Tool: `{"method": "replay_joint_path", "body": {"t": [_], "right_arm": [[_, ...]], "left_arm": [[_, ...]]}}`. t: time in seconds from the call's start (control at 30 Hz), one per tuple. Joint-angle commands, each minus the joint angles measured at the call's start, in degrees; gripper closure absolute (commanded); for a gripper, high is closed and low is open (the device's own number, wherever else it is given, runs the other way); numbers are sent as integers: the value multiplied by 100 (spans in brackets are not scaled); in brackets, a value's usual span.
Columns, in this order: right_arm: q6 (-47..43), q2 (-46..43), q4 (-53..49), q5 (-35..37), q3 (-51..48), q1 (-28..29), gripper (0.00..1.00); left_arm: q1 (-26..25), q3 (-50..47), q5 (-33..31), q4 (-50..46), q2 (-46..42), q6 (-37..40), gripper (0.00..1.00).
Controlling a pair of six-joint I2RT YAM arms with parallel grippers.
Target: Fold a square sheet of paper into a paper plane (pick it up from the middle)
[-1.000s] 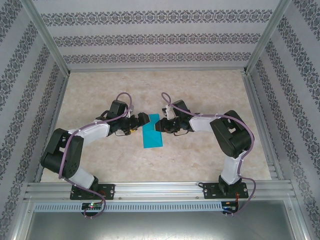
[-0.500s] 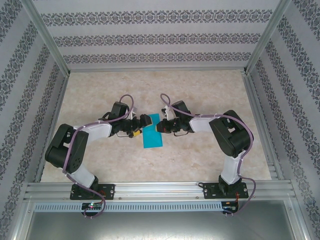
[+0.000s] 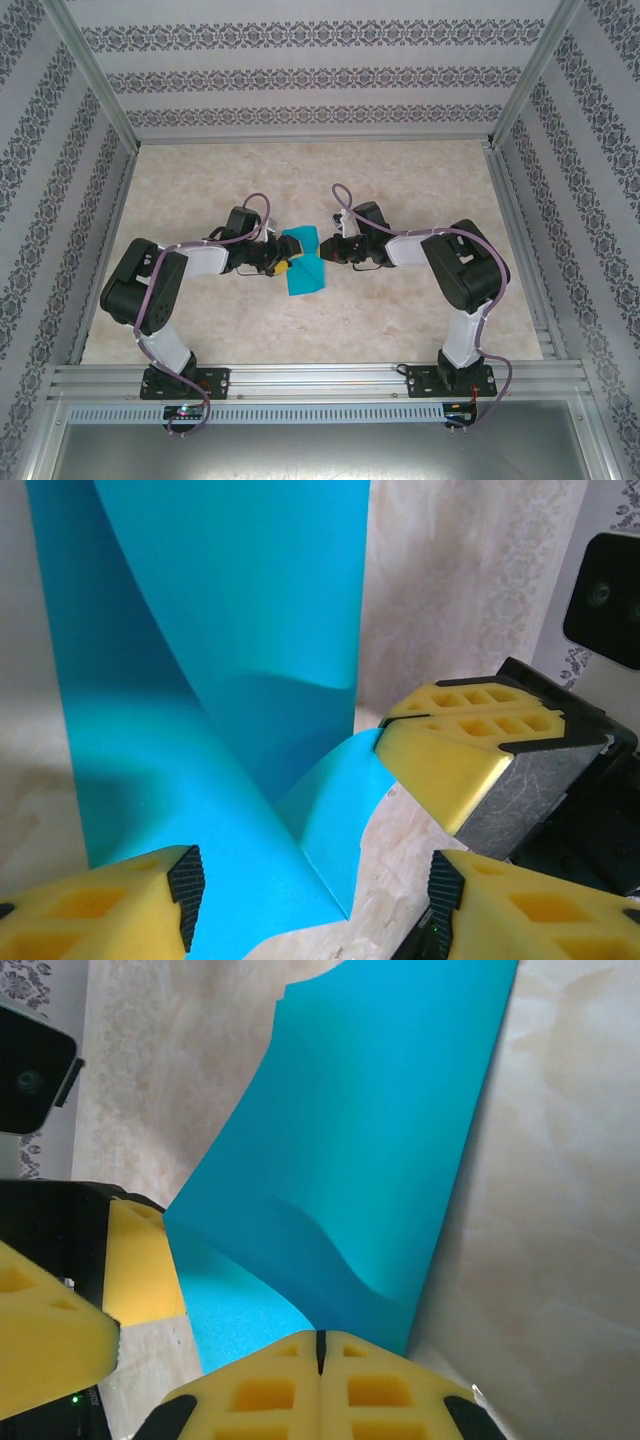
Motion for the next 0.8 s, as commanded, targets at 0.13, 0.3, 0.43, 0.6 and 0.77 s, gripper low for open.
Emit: {"method": "replay_joint_path", "body": {"t": [0.13,0.3,0.43,0.6,0.77], "right_arm": [[66,43,210,-70,-26,-59,99],[140,-4,205,-103,-34,-60,95],[348,-240,217,-84,-97,-118,72],[446,-842,-14,443,-304,-219,42],[485,-1629,-420,1228,-515,-355,30]], "left_arm": [[-36,165,269,290,288,6,48],[-67,310,416,472,515,-27,54],[-97,367,491,618,634,-14,63],[-110,386,502,646,640,93,73],[-111,432,454,467,536,307,83]]}}
